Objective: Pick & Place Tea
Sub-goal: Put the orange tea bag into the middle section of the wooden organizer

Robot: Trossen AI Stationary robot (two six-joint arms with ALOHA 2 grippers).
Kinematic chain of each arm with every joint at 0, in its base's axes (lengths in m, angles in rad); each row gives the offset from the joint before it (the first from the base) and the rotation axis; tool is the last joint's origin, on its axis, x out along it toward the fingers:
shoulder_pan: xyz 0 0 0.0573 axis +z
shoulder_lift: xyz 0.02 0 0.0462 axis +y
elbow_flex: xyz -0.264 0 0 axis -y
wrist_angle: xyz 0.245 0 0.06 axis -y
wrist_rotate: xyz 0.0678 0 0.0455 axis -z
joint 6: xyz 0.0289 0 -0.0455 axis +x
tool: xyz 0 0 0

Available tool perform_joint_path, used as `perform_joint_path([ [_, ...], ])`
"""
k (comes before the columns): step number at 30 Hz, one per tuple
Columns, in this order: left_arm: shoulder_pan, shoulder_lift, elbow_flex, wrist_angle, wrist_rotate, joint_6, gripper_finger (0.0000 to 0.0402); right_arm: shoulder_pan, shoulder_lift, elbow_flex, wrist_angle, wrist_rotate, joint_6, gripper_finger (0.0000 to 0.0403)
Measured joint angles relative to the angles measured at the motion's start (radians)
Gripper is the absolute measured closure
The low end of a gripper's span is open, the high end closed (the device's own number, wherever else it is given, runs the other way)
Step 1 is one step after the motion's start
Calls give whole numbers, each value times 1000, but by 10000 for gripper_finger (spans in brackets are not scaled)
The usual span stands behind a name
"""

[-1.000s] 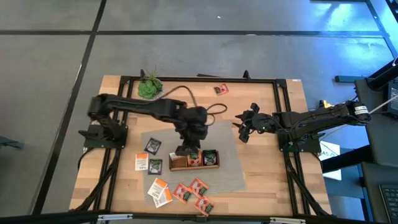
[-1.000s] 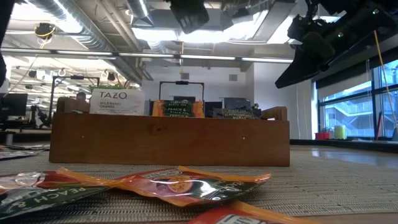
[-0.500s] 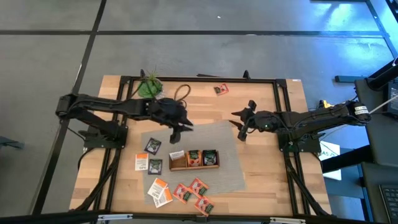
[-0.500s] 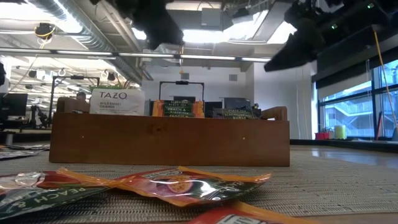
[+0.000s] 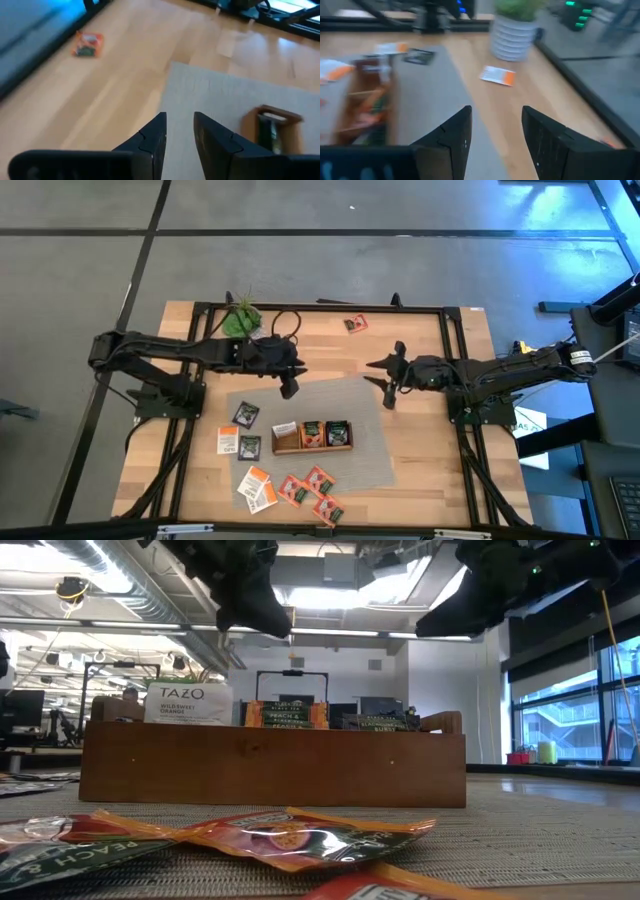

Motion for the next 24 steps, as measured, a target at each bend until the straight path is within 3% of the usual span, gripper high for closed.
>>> perform_joint_path([
  [6,-55,0,0,-26,78,-106,309,1,0,0,-7,-239,266,228],
  [10,-127,10,0,-45,123,-140,310,2,20,0,-36,-338,328,228],
  [18,-248,10,1,-41,-4,-155,306,1,124,0,-22,-208,311,228],
  [24,-257,10,1,-62,-26,-201,310,0,244,0,9,-57,371,228],
])
